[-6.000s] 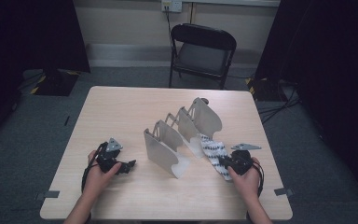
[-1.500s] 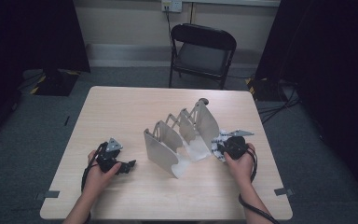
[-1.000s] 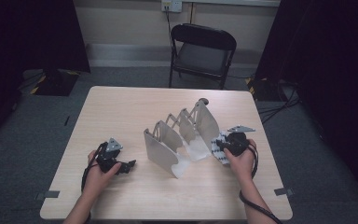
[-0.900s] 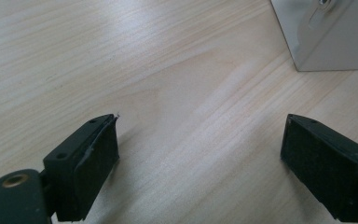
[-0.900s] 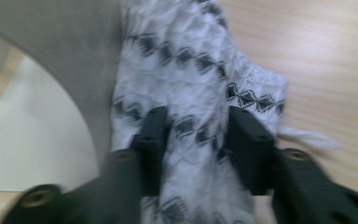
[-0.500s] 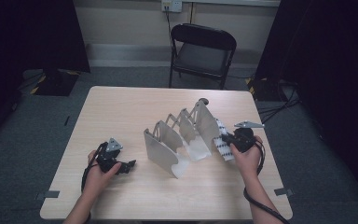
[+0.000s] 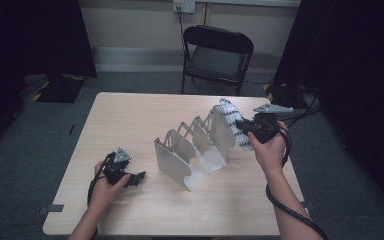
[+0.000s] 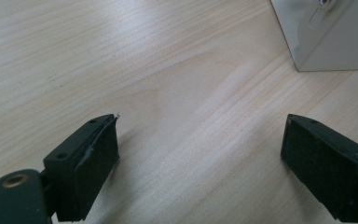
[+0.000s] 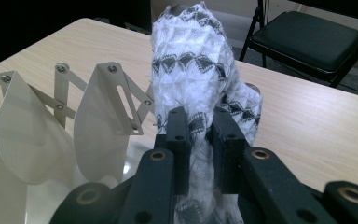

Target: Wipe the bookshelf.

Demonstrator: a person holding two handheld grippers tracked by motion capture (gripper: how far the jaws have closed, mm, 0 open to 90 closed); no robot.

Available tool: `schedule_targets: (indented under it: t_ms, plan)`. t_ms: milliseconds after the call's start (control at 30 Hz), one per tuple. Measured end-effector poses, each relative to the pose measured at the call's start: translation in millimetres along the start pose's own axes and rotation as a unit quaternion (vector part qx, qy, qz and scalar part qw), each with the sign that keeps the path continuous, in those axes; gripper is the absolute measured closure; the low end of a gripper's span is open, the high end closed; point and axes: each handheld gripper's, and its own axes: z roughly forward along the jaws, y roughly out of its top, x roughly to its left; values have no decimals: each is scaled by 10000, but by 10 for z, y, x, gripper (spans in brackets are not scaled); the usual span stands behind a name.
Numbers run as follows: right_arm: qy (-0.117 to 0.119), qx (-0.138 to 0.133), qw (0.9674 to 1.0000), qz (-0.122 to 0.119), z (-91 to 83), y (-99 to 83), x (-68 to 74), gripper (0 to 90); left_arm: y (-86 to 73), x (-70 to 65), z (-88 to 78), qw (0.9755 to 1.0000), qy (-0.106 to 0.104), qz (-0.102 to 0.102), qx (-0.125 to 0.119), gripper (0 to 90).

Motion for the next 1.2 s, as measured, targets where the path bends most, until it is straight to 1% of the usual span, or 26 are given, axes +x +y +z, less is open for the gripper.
schedule_targets:
  t_ms: [67,167,267,367,633,867,1000,1067,1200]
  plan:
    - [41,53,10000,34,41,-16,0,792,0,0,0,10000,2,-1,2,109]
    - [77,129,9998,108,115,-106,-11,793,0,0,0,10000,-2,-1,1,109]
    - [135,207,9995,193,195,-223,-36,793,0,0,0,10000,-3,-1,1,109]
    - [201,329,9990,208,283,-335,-53,793,0,1,0,10000,-3,1,2,109]
    - [247,549,9975,373,487,-684,-81,791,0,1,0,10000,-3,-1,2,109]
    - [276,714,9960,459,655,-993,-93,791,0,1,0,10000,-4,2,3,109]
    - [287,785,9951,523,718,-1131,-88,790,0,1,0,10000,-4,-1,3,109]
    - [288,799,9951,515,745,-1184,-78,789,0,1,0,10000,-3,0,2,109]
    - [222,870,9951,413,783,-1242,-40,788,0,1,0,10000,-3,2,3,109]
